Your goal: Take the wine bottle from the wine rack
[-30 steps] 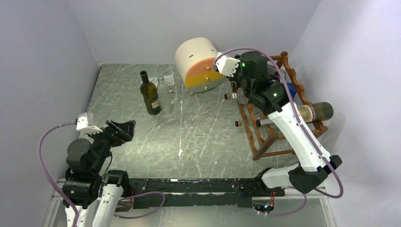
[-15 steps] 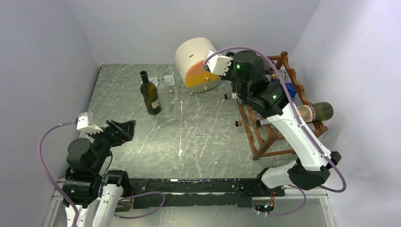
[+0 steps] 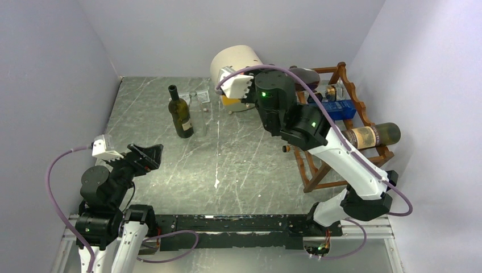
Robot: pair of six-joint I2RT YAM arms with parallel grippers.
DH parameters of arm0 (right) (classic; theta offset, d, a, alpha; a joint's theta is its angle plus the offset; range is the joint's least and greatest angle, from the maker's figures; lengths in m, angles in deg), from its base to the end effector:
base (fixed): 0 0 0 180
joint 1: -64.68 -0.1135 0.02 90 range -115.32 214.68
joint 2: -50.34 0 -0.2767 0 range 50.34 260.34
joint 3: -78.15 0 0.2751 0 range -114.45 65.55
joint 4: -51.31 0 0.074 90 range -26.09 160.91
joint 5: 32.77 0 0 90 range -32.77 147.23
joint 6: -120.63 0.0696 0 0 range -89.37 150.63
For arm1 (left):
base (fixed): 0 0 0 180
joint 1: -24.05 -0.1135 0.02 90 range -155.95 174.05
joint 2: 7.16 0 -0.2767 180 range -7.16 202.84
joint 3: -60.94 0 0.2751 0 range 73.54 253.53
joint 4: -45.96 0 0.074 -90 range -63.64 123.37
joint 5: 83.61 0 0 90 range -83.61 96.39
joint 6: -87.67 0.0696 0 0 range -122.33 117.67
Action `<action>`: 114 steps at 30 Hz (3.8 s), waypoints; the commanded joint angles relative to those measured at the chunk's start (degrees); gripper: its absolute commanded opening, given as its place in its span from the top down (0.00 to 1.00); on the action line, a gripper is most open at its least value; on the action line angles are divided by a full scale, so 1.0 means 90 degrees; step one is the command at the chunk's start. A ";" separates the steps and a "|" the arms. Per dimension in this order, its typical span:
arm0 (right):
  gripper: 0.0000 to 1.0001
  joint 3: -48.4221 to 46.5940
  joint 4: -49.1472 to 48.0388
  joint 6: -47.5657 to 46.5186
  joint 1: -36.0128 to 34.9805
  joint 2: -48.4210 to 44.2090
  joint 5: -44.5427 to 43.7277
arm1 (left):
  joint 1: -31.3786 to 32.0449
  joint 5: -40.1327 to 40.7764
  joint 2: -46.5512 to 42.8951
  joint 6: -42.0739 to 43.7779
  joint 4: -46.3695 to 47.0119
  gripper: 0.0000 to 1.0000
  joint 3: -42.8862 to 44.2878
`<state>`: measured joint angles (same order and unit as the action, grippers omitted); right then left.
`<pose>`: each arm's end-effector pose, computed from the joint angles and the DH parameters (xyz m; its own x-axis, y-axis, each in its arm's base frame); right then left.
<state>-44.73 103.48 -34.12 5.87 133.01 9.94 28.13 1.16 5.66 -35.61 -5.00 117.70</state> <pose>0.2060 0.2416 0.5404 0.1423 -0.9495 -0.2796 -0.1858 0.2518 -0.9498 0.0898 -0.0128 0.3483 -0.1903 -0.5343 -0.8236 0.0678 0.8298 -0.5539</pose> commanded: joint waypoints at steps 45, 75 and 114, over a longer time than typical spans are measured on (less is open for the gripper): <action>1.00 0.0822 -0.1591 0.3702 0.0699 0.0490 0.4073 | -0.0121 -0.0162 -0.0010 0.0090 0.0201 0.01 -0.0062; 1.00 -0.0134 -0.2932 0.5025 0.2010 0.2010 0.6120 | -0.0131 -0.0166 0.0002 0.0086 0.0211 0.01 -0.0066; 0.78 -0.0086 -0.4291 0.6013 0.1920 0.2816 0.6574 | -0.0179 -0.0198 0.0008 0.0108 0.0230 0.01 -0.0065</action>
<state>-43.83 77.49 20.53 23.49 161.93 70.07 27.23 0.92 5.66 -35.54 -5.00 117.70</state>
